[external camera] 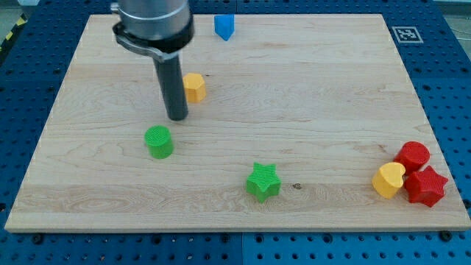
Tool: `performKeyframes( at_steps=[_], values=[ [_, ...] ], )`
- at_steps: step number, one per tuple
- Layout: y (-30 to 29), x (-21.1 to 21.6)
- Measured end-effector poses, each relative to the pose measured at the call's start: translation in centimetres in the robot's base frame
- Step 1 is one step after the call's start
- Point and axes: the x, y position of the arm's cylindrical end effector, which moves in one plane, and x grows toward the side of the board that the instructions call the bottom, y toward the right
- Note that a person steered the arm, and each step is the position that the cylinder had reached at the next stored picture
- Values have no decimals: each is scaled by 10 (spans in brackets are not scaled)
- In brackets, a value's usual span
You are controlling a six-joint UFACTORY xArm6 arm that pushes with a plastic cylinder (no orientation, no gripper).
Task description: Place hexagon at the center
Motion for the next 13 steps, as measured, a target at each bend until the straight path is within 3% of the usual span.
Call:
performKeyframes(
  at_steps=[2, 8, 13],
  values=[
    [-18, -44],
    [71, -49],
    [89, -66]
  ],
)
